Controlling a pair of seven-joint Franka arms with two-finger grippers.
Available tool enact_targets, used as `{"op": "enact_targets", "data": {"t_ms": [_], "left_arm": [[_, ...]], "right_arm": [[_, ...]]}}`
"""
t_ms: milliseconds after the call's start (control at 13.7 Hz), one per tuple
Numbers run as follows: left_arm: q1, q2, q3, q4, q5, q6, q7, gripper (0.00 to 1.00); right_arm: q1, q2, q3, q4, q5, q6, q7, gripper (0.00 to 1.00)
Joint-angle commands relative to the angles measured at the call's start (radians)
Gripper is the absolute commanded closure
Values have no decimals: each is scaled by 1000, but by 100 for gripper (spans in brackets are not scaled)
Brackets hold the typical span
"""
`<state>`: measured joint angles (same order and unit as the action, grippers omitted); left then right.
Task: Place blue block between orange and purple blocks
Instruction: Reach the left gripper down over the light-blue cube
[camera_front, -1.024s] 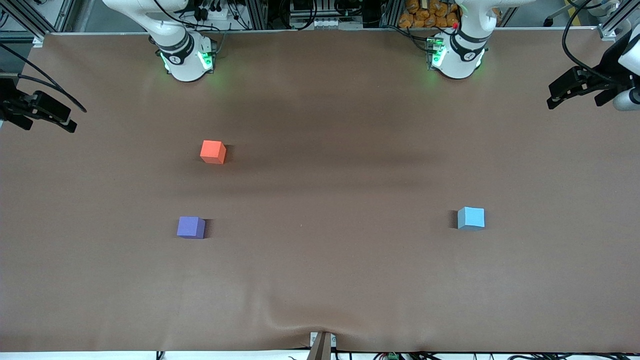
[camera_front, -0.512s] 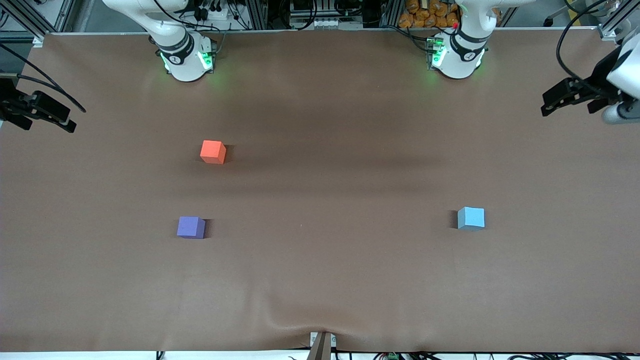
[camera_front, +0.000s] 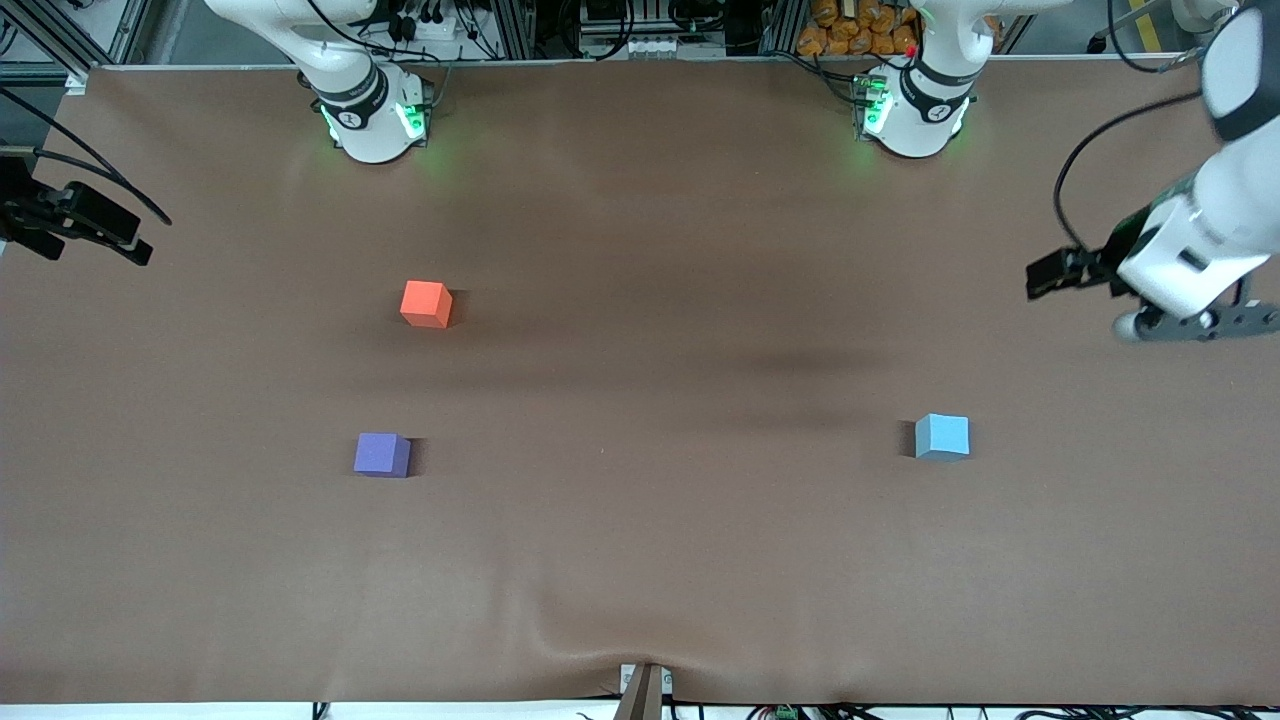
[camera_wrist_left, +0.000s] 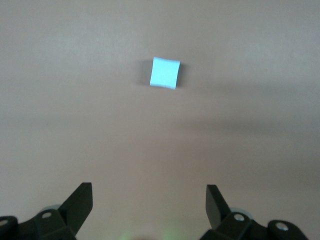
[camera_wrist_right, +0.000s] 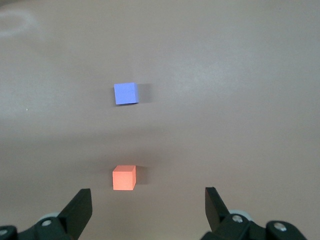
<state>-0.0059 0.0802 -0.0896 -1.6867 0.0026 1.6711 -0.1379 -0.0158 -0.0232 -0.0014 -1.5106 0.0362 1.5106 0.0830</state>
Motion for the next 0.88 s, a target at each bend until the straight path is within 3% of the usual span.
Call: {"op": "enact_targets", "data": {"t_ms": [0, 220, 805], "left_arm": [[20, -14, 1, -160, -13, 204, -6, 0], [18, 68, -1, -232, -6, 419, -15, 0], [20, 263, -1, -215, -6, 535, -14, 0]], "right_arm": [[-23, -1, 11, 6, 22, -9, -14, 0], [-23, -1, 9, 6, 22, -9, -14, 0], [-24, -1, 9, 6, 22, -9, -14, 0]]}}
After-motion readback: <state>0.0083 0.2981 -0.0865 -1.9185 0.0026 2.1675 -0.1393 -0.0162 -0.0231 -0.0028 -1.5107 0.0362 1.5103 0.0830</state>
